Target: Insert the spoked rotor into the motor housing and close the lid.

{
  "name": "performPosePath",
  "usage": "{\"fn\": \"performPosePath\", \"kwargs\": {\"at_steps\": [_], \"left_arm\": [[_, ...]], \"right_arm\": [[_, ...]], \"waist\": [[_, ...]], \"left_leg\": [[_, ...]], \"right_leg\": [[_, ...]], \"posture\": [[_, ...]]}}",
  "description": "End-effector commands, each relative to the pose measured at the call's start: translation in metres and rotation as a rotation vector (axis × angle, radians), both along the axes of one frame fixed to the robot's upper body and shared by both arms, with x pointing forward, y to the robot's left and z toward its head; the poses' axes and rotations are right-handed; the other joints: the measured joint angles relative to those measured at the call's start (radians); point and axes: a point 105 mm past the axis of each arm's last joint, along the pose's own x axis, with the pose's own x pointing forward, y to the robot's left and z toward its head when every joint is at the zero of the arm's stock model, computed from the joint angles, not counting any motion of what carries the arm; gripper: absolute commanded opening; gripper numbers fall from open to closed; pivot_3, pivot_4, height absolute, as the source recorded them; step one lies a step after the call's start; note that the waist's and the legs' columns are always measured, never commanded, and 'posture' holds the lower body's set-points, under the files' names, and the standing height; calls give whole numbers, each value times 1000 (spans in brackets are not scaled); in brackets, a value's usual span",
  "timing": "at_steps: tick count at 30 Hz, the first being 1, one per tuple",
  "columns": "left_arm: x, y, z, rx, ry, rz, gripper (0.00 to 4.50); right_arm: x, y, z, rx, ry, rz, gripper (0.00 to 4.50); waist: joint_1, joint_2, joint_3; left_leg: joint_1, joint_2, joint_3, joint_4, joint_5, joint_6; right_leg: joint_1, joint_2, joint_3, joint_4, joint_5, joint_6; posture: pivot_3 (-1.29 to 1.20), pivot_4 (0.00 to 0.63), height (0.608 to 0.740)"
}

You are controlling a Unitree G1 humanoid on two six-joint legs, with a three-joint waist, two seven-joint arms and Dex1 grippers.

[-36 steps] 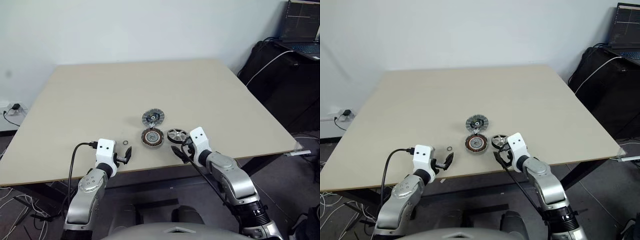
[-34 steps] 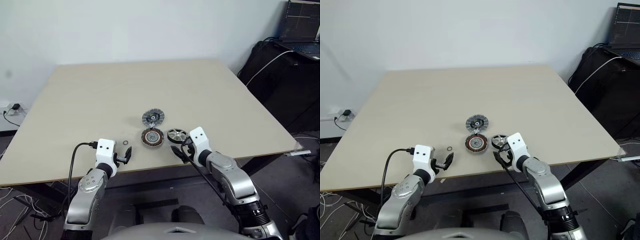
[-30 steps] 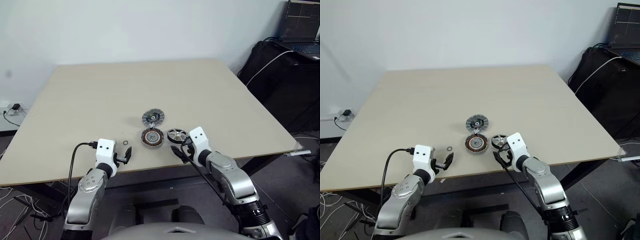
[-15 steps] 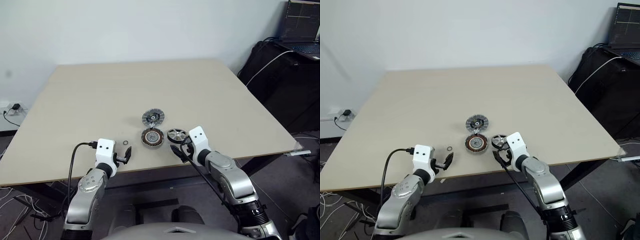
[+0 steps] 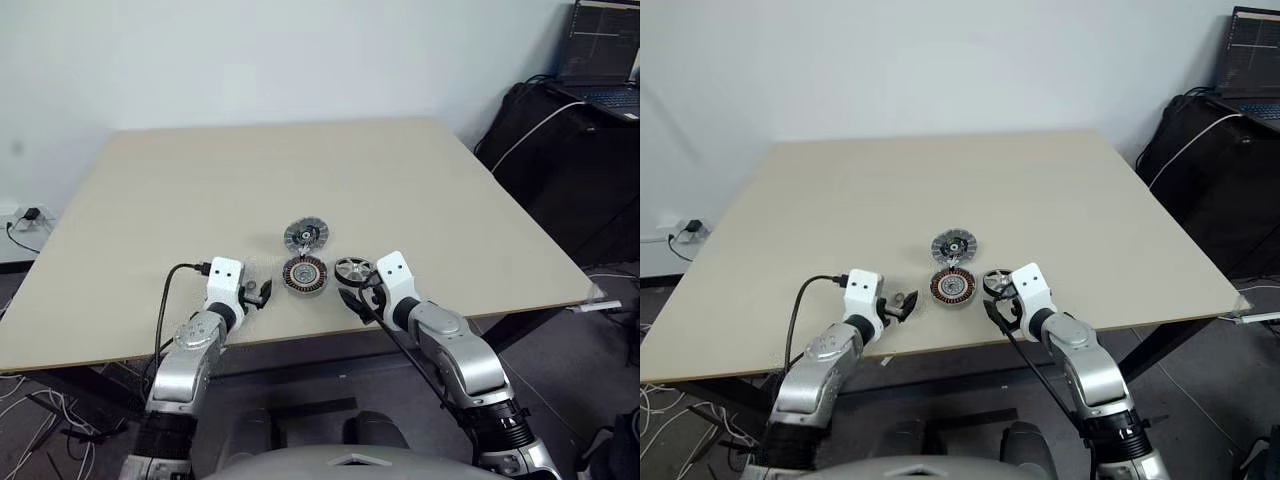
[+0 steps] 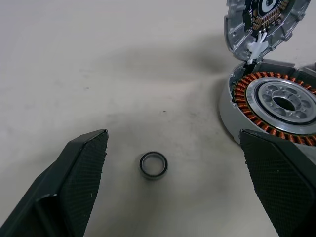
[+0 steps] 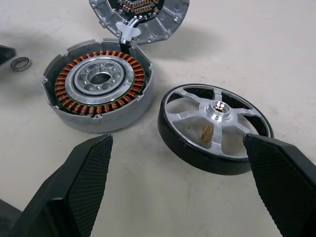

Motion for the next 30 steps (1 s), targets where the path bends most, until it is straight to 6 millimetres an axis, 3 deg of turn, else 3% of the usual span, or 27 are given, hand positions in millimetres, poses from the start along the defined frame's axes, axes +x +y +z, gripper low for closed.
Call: {"fn": "performPosePath", "kwargs": {"at_steps": [1, 14, 17, 27, 30], "left_arm": [[10, -5, -2, 24, 3, -18, 4480], [17, 1, -23, 119, 88, 13, 4480], [15, 2, -24, 114, 95, 19, 3911], [7, 9, -26, 127, 111, 39, 676], [4, 8, -22, 138, 97, 22, 669]], "right_arm": [[6, 0, 12, 9, -54, -7, 4500], [5, -3, 9, 10, -52, -23, 4500], [5, -3, 9, 10, -51, -22, 4500], [6, -3, 6, 11, -48, -22, 4500], [6, -4, 5, 10, -47, -25, 4500]], "waist": [[0, 0, 0], [0, -1, 0], [-1, -1, 0], [-3, -1, 0], [-7, -1, 0]], "left_leg": [[0, 0, 0, 0, 0, 0], [3, 1, -1, 4, 0, 0], [3, 4, -1, 4, 0, 0], [3, 4, -1, 4, 0, 0], [3, 4, -1, 4, 0, 0]], "right_leg": [[0, 0, 0, 0, 0, 0], [0, -2, 1, 9, 0, 0], [0, -2, 1, 10, 0, 0], [0, -1, 2, 10, -1, -1], [-1, -1, 2, 9, -1, -1]], "posture": [[0, 0, 740], [0, 0, 740], [0, 0, 740], [0, 0, 740], [0, 0, 740]]}}
